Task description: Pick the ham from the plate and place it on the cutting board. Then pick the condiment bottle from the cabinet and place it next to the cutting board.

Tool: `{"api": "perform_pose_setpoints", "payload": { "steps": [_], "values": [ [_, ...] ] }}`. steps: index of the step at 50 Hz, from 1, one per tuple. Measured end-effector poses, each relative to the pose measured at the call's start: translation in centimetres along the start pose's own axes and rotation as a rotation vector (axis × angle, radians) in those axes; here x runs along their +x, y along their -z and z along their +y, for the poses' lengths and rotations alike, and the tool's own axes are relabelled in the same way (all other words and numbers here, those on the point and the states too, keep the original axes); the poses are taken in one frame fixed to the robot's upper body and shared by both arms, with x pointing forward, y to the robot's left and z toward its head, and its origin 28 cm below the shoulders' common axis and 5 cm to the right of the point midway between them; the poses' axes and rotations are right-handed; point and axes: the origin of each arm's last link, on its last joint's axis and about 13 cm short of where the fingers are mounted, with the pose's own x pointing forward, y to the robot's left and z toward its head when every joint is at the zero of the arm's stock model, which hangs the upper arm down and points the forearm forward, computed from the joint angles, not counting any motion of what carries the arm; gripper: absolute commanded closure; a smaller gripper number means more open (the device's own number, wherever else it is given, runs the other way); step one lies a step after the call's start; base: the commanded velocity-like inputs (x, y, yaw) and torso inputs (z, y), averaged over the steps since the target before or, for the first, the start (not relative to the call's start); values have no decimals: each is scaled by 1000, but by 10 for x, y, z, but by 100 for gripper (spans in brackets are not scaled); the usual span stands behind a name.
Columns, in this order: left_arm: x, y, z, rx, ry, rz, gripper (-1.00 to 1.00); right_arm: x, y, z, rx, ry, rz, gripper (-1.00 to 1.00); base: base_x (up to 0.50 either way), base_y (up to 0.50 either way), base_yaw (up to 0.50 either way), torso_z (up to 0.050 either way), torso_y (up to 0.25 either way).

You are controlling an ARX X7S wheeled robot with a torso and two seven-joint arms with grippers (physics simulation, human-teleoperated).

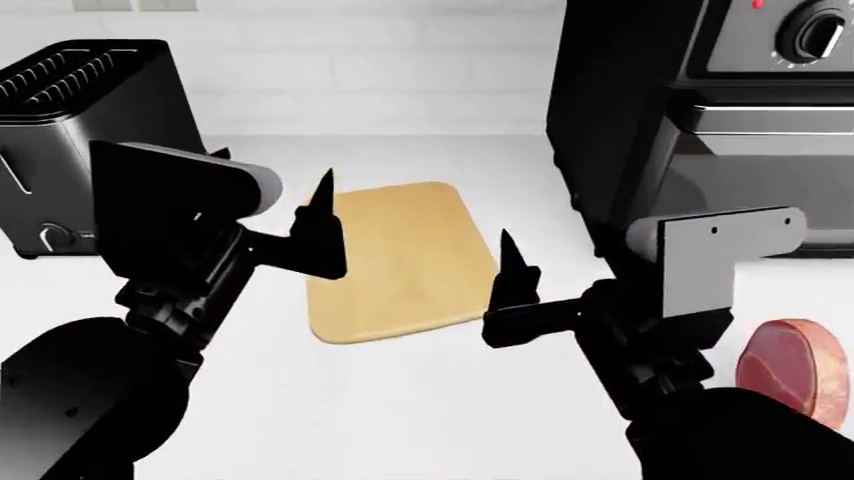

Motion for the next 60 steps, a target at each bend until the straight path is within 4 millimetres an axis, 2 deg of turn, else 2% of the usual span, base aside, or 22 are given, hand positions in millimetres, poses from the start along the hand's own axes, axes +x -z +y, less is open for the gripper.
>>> {"api": "perform_pose_setpoints", "payload": {
  "steps": [12,29,43,50,60],
  "values": [
    [-2,-16,3,9,18,-2,-100,-16,-18,3,-43,-8,6,-100,0,0,0,0,0],
    [-7,-23,8,27,9,-5,-100,-84,-46,-17,-73,183,-3,-100,0,0,0,0,0],
    [-11,-25,8,37,1,-8,-100,-130,-57,-34,-120,376,34,-100,0,0,0,0,0],
    [-11,-27,7,38,1,-9,-100,-141,-55,-39,-122,426,49,-100,0,0,0,0,0],
    [-11,-28,7,41,2,-9,-100,-143,-44,-44,-96,451,73,-100,0,0,0,0,0]
  ]
}}
